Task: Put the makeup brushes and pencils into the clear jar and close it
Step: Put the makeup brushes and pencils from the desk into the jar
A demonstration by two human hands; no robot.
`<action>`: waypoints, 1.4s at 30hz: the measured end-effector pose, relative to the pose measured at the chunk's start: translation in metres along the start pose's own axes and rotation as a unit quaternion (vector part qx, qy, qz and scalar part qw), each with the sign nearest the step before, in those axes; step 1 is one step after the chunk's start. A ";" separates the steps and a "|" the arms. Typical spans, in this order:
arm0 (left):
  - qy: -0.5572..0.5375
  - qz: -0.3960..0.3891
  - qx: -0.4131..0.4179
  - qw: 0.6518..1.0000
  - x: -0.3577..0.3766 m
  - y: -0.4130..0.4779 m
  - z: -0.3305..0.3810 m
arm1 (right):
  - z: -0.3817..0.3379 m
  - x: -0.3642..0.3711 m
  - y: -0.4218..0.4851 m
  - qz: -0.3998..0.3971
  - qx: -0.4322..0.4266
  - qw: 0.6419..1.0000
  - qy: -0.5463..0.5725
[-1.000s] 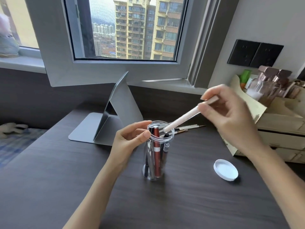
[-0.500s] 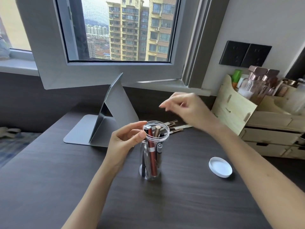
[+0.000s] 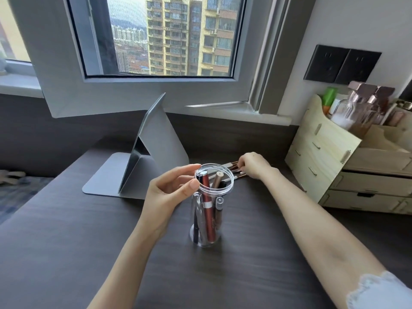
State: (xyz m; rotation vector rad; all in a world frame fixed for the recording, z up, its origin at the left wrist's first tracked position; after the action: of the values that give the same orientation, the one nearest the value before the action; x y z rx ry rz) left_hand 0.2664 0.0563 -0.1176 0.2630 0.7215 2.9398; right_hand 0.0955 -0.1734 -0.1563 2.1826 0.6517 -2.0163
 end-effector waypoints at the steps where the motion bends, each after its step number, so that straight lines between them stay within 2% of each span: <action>1: -0.001 0.001 0.000 1.000 0.000 0.000 0.000 | 0.000 0.001 0.001 -0.005 -0.007 1.000 -0.013; 6: -0.003 0.001 0.003 1.000 0.001 0.001 0.002 | 0.001 0.005 -0.001 -0.056 -0.010 0.996 -0.066; 8: -0.004 0.001 0.005 1.000 0.001 0.000 0.003 | 0.003 0.003 0.001 -0.040 -0.037 0.996 -0.068; 11: 0.003 -0.001 0.006 1.000 0.002 0.000 0.005 | -0.001 0.001 -0.005 -0.003 -0.087 0.984 -0.157; 13: 0.005 -0.003 0.005 1.000 0.002 0.000 0.005 | -0.004 -0.009 -0.021 0.045 -0.116 0.989 -0.075; 15: 0.004 -0.004 0.003 1.000 0.002 0.000 0.004 | -0.002 -0.027 -0.042 0.109 -0.132 0.976 0.134; 16: 0.003 -0.004 0.003 1.000 0.002 0.000 0.004 | -0.001 -0.035 -0.056 0.132 -0.151 0.942 0.268; 18: 0.004 -0.003 0.004 1.000 0.002 -0.001 0.004 | -0.003 -0.043 -0.085 0.129 -0.184 0.839 0.496; 20: 0.006 -0.004 0.004 1.000 0.002 0.000 0.004 | -0.014 -0.041 -0.109 0.064 -0.216 0.734 0.641; 21: 0.005 -0.003 0.002 1.000 0.002 -0.001 0.003 | -0.020 -0.040 -0.122 0.027 -0.225 0.704 0.673; 24: -0.010 0.007 -0.001 1.000 0.003 -0.001 0.002 | -0.037 -0.035 -0.152 -0.061 -0.236 0.659 0.712; 27: -0.005 0.000 0.004 1.000 0.004 -0.003 0.007 | -0.056 -0.039 -0.175 -0.107 -0.267 0.622 0.728; 28: -0.004 0.002 0.003 1.000 0.004 -0.003 0.007 | -0.060 -0.044 -0.182 -0.103 -0.281 0.635 0.713; 29: -0.004 0.005 0.002 1.000 0.003 -0.003 0.007 | -0.062 -0.050 -0.189 -0.082 -0.288 0.676 0.673; 31: -0.003 0.010 -0.003 1.000 0.003 -0.003 0.005 | -0.066 -0.068 -0.205 -0.017 -0.288 0.797 0.530; 32: -0.001 0.012 -0.005 1.000 0.003 -0.003 0.005 | -0.070 -0.080 -0.213 0.014 -0.284 0.847 0.449; 34: 0.008 0.012 -0.008 1.000 0.004 -0.003 0.005 | -0.080 -0.100 -0.224 0.063 -0.271 0.914 0.295; 35: 0.011 0.012 -0.009 1.000 0.004 -0.002 0.005 | -0.084 -0.107 -0.227 0.085 -0.264 0.933 0.228; 38: 0.015 0.011 -0.007 1.000 0.004 -0.001 0.005 | -0.102 -0.118 -0.220 0.123 -0.260 0.950 0.118; 42: 0.015 0.007 0.001 1.000 0.004 -0.002 0.005 | -0.125 -0.100 -0.185 0.057 -0.256 0.964 0.052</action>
State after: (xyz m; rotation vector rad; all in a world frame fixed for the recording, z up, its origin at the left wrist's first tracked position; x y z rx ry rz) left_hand 0.2640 0.0605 -0.1138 0.2262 0.7299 2.9630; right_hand 0.1395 0.0140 -0.0053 1.9656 0.9141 -1.4720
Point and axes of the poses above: each hand's wrist, its own y-axis towards the middle knuckle, its own x-axis out of the palm, z = x × y, the point moved 7 cm from there along y, towards the middle knuckle, and after that the axes turned 14 degrees about -z, right-handed, at the moved point
